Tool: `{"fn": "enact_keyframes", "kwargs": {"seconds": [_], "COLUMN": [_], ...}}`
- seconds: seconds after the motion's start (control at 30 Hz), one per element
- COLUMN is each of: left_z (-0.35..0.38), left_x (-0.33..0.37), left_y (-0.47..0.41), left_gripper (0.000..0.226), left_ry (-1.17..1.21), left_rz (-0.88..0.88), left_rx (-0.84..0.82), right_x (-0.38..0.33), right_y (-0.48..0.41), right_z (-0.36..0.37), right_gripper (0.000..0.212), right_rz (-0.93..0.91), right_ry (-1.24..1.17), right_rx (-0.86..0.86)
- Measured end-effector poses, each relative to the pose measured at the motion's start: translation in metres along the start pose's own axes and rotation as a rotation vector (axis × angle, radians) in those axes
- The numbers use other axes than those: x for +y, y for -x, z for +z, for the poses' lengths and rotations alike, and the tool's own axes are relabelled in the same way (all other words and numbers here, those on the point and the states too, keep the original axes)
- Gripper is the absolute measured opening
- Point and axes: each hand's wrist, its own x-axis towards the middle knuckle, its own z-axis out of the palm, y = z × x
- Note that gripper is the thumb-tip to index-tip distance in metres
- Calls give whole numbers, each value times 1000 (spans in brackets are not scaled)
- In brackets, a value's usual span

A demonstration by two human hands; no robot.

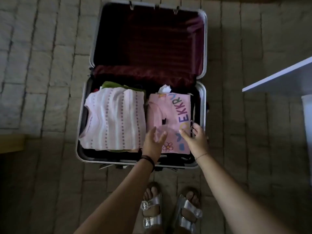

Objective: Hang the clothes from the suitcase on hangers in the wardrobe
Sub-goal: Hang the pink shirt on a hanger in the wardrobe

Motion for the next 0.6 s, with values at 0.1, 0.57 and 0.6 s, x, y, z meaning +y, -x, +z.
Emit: {"fn": "enact_keyframes", "kwargs": {"seconds": [0.1, 0.57, 0.6], "left_z": [12, -6, -11], "left_x": [-12, 33, 45], "left_y": [-27, -6, 3], "left_gripper": [68, 47, 55], "left_ry": [-27, 163, 162], "left_rz": [16, 73, 86], "left_rx": [73, 69, 63], "right_x": [18, -21, -32], "right_y": [-27, -4, 5], "right_z": [12, 7, 0], "right_gripper": [72, 24, 26], "right_rz": [2, 50, 43], "right_ry": [32, -465, -493], "right_rx": [9, -292, -312]}}
